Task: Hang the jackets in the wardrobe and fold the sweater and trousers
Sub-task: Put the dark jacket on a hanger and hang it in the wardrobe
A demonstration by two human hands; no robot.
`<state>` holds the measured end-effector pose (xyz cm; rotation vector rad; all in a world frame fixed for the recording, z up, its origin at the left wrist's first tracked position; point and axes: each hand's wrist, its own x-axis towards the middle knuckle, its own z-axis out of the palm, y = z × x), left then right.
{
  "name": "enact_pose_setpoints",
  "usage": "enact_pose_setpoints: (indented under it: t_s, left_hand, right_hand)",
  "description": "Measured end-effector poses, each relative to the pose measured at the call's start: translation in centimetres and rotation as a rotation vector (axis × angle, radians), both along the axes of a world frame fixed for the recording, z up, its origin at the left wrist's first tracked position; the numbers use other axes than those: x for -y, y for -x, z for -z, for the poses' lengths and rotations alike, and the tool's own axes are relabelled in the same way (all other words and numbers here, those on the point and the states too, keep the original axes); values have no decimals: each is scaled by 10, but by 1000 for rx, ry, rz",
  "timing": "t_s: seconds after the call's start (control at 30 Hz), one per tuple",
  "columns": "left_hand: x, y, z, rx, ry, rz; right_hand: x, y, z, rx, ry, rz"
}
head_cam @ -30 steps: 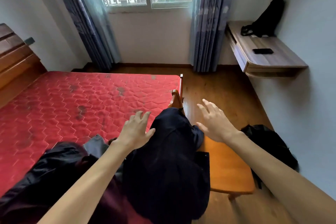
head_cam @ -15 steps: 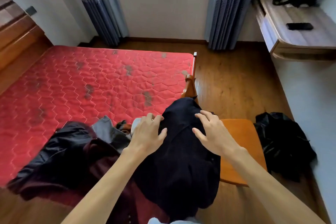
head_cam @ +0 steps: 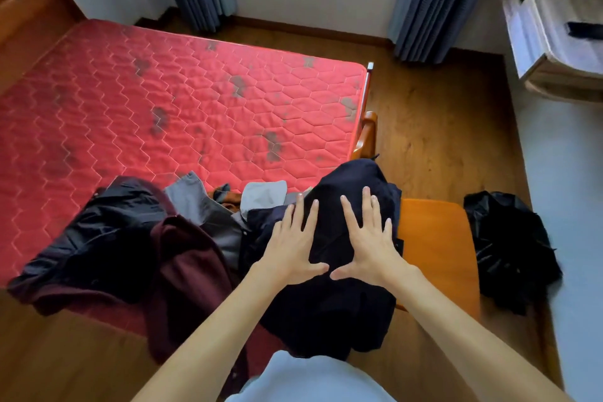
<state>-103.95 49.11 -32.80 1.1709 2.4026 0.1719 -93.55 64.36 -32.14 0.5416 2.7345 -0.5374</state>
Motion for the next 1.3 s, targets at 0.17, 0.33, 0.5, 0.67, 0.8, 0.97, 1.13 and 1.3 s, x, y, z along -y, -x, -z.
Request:
enact_pose_setpoints:
  t_s: [0.17, 0.33, 0.5, 0.67, 0.8, 0.97, 1.13, 1.3]
  left_hand:
    - [-3, -2, 24, 59, 88, 39]
    - [-4, -3, 37, 37, 70, 86]
    - [0, 2, 41, 22, 24, 80]
    - [12, 9, 37, 69, -15, 58]
    - [20, 15, 27, 106, -80, 60]
    - [23, 21, 20, 110, -248, 49]
    - [23, 41, 17, 212, -508, -149]
    - [-1, 56, 16, 299, -513, -45]
  right_hand:
    - [9, 4, 19, -125, -41, 107]
    - [8, 0, 26, -204, -49, 213]
    - [15, -1, 20, -219, -135, 234]
    - [15, -4, 7, -324, -97, 186]
    - [18, -11, -7, -386, -120, 187]
    - [22, -21, -36, -546, -158, 247]
    - [29, -57, -71, -725, -36, 380]
    - [42, -95, -109, -855, 8, 421]
